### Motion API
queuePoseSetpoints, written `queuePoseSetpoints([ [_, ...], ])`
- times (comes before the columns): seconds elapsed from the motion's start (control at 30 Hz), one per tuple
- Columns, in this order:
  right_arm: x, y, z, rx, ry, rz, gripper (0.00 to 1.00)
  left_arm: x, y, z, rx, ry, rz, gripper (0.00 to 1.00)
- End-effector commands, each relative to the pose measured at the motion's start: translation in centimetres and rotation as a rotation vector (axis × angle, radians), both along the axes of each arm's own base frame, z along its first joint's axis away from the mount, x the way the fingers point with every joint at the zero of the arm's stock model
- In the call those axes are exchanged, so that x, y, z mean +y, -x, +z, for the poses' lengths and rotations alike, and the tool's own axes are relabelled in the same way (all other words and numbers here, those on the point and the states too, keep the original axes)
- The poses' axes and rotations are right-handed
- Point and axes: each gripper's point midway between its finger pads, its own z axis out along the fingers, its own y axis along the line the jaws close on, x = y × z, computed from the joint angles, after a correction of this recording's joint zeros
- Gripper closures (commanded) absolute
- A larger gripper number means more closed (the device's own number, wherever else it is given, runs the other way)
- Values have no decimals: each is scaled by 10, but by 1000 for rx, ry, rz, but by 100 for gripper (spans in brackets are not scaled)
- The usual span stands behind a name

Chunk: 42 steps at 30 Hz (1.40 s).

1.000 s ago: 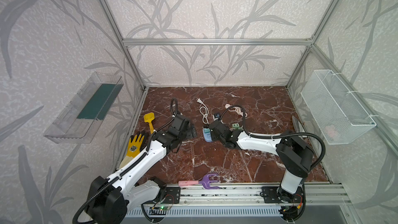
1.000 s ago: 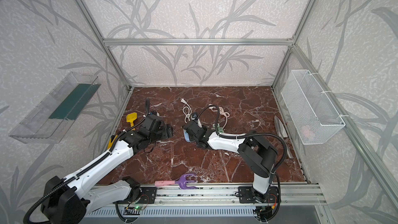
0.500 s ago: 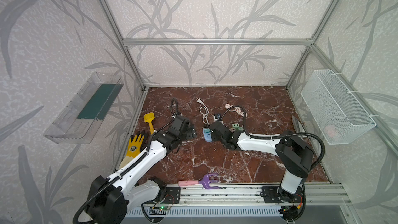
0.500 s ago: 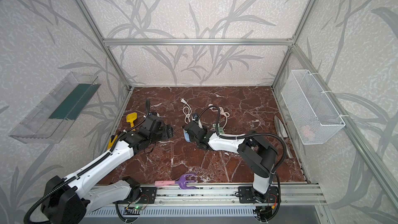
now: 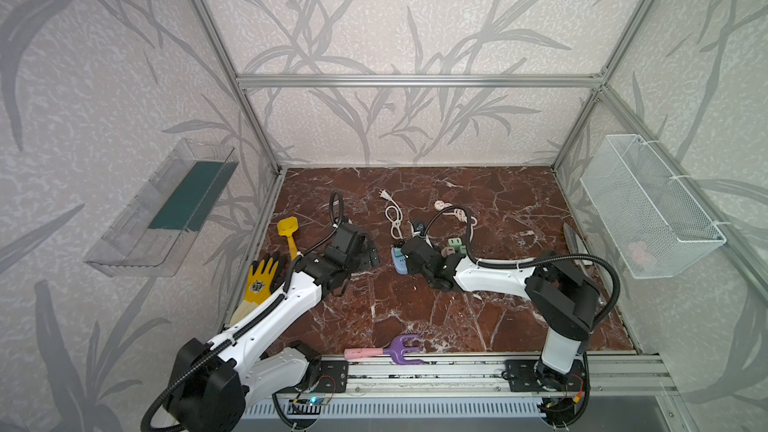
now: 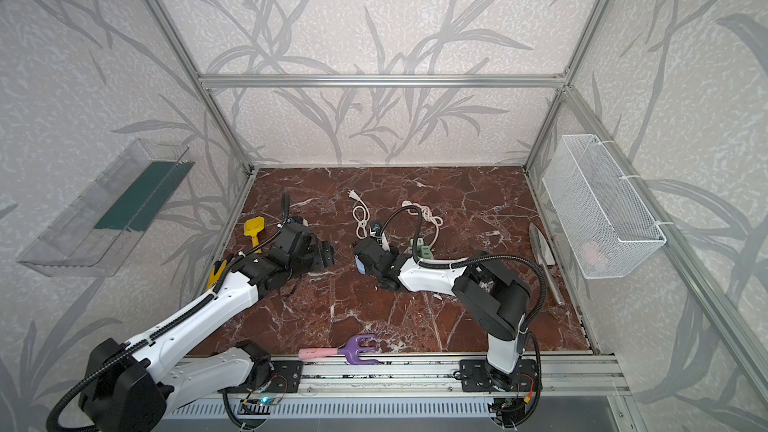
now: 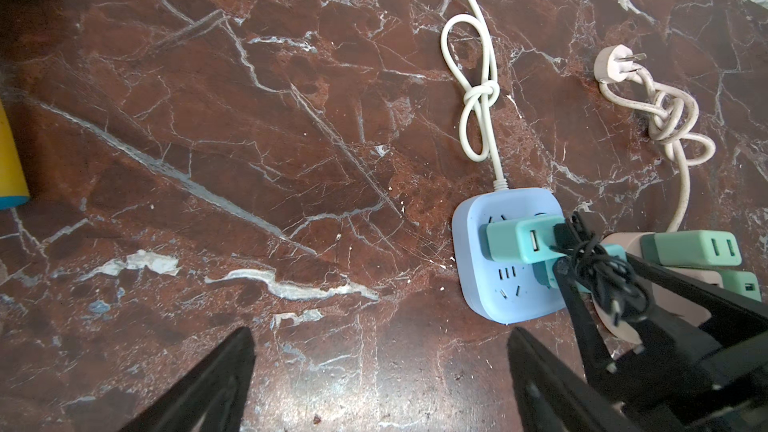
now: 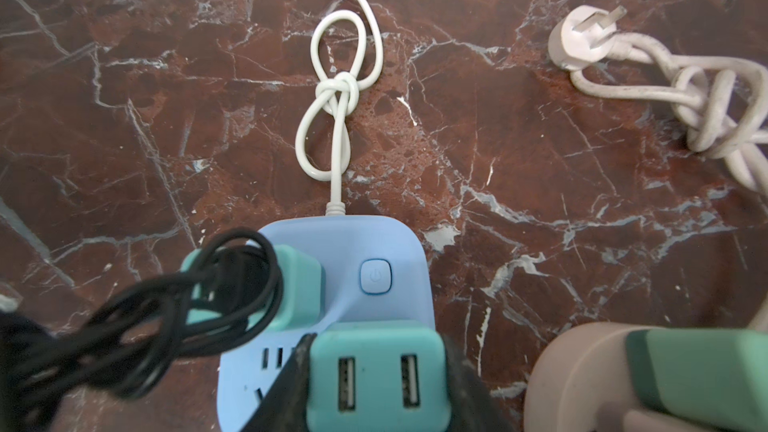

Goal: Insert the plug
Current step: 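Lower and press the teal adapter into the blue strip socket with the right gripper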

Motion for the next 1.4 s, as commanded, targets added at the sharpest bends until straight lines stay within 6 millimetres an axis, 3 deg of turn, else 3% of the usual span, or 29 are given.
queuePoseSetpoints([
  [0.0, -24, 30, -55, 178, 150, 15, 100, 5, 0, -5, 0, -25, 20, 6],
  [0.33, -32, 43, -79, 245, 167, 10, 100, 6, 0, -8, 6, -28, 25, 6],
  [0.6, -44, 49, -92, 307, 196, -95, 100, 5, 0, -11, 11, -25, 28, 6],
  [0.87, -52, 45, -74, 315, 258, -203, 100, 6, 0, -10, 7, -29, 28, 7],
  [1.2, -32, 37, -36, 292, 194, -152, 100, 7, -1, -11, 3, -30, 35, 6],
  [1.27, -30, 35, -29, 284, 190, -150, 96, 7, -1, -10, 4, -33, 33, 6],
  [1.37, -25, 31, -18, 268, 174, -144, 81, 8, -1, -10, 1, -39, 35, 6],
])
